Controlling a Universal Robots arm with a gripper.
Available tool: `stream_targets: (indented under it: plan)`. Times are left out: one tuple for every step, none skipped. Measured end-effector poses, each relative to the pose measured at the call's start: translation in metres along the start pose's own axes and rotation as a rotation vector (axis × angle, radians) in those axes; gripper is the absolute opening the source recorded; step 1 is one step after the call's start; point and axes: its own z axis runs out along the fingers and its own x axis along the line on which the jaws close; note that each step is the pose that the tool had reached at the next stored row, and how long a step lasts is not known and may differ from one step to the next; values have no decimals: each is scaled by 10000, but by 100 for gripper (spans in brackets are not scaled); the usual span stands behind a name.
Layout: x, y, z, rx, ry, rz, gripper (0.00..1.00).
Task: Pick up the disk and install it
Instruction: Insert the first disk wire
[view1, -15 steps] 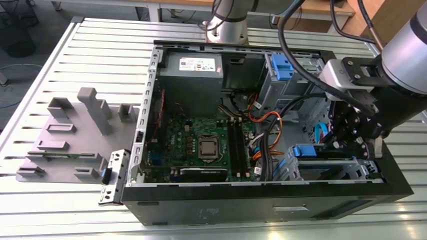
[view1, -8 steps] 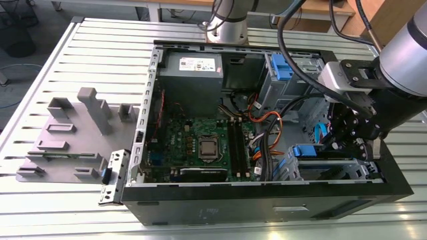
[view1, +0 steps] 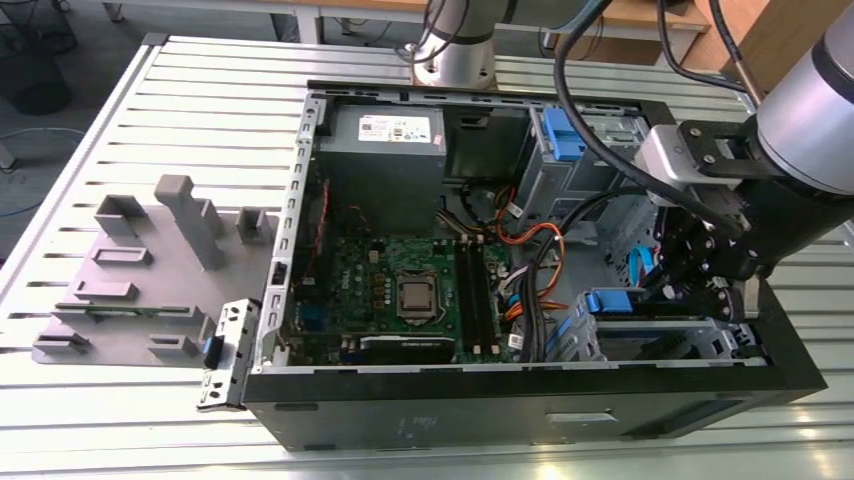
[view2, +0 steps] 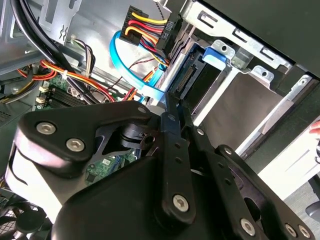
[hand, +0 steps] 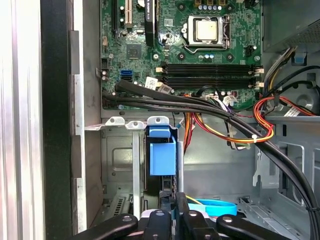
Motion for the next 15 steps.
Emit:
stream_targets:
  plan:
    - [0, 0, 2, 0, -3, 0, 16]
    - [0, 0, 2, 0, -3, 0, 16]
    - [-1, 0, 7, 1, -19, 0, 16]
    - [0, 0, 9, 1, -17, 0, 17]
    - [0, 0, 8, 1, -16, -1, 17]
    - [0, 0, 6, 0, -10, -1, 23]
    - [0, 0, 3, 0, -4, -1, 23]
    - [0, 0, 3, 0, -4, 0, 23]
    - [0, 0, -1, 0, -3, 0, 23]
    - [-1, 0, -13, 0, -20, 0, 23]
    - [-2, 0, -29, 0, -26, 0, 23]
    - [-4, -1, -52, 0, -26, 0, 23]
    - [-5, -1, -81, -1, -24, 0, 23]
    - [-7, -2, -108, 0, -26, 1, 23]
    - [-9, -2, -136, 0, -27, 1, 23]
